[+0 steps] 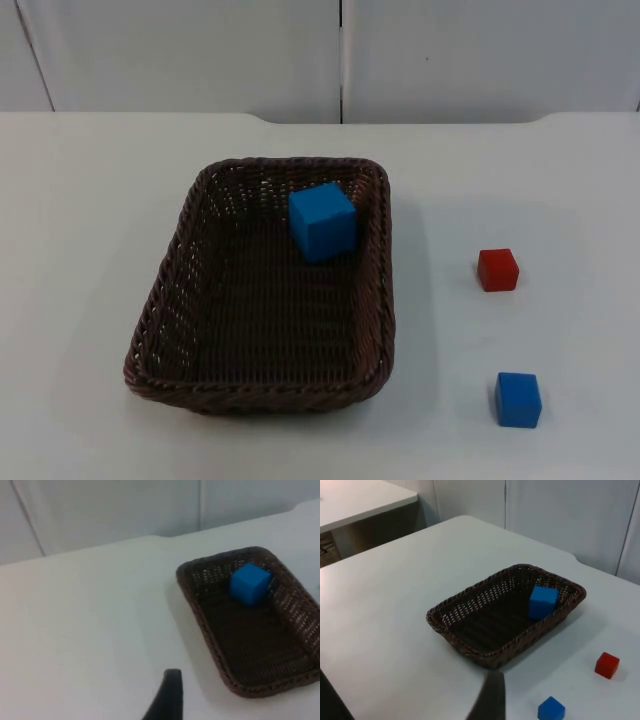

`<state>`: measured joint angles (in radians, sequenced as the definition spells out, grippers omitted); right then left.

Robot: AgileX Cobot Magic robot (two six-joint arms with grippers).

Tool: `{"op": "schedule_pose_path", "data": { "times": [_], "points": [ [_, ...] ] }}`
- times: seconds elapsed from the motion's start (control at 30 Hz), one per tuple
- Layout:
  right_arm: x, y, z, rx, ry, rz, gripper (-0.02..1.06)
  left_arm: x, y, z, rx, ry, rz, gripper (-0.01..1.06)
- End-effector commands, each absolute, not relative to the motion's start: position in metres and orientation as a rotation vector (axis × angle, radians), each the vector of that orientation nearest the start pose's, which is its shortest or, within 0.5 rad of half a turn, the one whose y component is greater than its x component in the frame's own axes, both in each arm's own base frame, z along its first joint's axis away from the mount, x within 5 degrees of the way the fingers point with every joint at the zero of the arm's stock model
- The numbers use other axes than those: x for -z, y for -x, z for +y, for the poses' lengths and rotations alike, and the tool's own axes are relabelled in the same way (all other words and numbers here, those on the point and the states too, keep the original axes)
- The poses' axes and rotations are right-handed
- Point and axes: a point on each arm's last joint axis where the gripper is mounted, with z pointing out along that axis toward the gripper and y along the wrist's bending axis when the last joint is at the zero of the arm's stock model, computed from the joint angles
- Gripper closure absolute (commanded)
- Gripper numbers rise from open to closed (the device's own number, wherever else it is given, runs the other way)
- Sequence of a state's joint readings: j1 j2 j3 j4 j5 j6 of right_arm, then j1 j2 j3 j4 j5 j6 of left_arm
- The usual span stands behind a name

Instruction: Pick up the basket with the left hand and place the largest block into the basket with the right hand.

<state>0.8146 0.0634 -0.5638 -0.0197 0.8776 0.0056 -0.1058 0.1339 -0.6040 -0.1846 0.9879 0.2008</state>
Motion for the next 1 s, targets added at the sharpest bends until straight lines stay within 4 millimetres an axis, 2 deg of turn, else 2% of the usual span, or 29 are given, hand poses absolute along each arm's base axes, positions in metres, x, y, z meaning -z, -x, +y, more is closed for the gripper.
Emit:
{"op": "schedule_pose_path", "data": {
  "times": [0.0, 0.13, 0.3, 0.37, 0.53, 0.77, 0.97],
  "points": [
    [-0.307, 0.0, -0.002, -0.539, 0.744, 1.754, 0.32, -0.31, -0.002, -0.012, 0.137, -0.282, 1.978, 0.27],
    [-0.302, 0.005, -0.008, -0.533, 0.75, 1.772, 0.32, -0.306, 0.01, -0.007, 0.097, -0.245, 1.958, 0.27],
    [-0.295, 0.004, -0.007, -0.518, 0.769, 1.818, 0.32, -0.302, 0.015, -0.003, 0.065, -0.203, 1.969, 0.27],
    [-0.293, 0.004, -0.007, -0.514, 0.773, 1.828, 0.32, -0.299, 0.015, -0.002, 0.064, -0.193, 1.972, 0.27],
    [-0.291, 0.005, -0.007, -0.513, 0.781, 1.846, 0.32, -0.277, 0.006, -0.003, 0.081, -0.17, 2.043, 0.27],
    [-0.281, 0.004, -0.006, -0.496, 0.803, 1.919, 0.32, -0.275, 0.005, -0.003, 0.079, -0.164, 2.056, 0.27],
    [-0.28, 0.004, -0.006, -0.496, 0.805, 1.924, 0.32, -0.275, 0.005, -0.003, 0.079, -0.164, 2.057, 0.27]
  ]
}}
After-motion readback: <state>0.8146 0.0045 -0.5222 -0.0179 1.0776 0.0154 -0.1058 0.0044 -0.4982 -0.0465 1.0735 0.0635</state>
